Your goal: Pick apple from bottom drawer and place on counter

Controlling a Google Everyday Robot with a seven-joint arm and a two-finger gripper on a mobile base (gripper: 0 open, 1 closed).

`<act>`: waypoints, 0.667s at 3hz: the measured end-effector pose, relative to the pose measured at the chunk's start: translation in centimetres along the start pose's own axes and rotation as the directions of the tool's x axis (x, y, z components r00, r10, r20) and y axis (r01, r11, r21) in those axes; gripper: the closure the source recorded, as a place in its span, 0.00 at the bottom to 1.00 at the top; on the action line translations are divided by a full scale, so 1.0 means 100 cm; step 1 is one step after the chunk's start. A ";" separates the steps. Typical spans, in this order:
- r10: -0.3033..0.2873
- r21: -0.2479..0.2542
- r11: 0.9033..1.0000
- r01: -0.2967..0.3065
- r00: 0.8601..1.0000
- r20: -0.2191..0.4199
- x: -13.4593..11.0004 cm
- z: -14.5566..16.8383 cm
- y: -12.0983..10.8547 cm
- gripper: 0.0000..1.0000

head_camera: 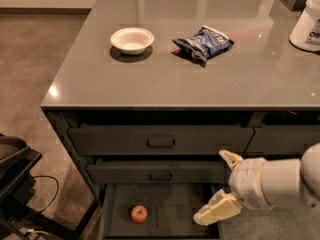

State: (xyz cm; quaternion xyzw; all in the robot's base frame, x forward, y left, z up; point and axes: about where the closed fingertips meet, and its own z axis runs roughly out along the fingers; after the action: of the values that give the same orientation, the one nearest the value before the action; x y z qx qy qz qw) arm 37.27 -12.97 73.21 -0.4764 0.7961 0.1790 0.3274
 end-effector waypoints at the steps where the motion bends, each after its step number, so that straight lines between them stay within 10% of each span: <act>1: 0.082 -0.018 0.997 -0.080 0.990 0.114 0.029 0.055 0.009 0.00; 2: 0.151 -0.051 0.988 -0.144 0.972 0.179 0.053 0.103 0.012 0.00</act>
Offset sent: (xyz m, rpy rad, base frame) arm 0.0201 0.0518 -0.1787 0.3428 0.0619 -0.1153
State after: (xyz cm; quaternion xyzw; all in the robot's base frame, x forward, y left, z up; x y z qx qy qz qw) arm 38.12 -9.63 62.08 -0.4034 0.7925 0.2606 0.3758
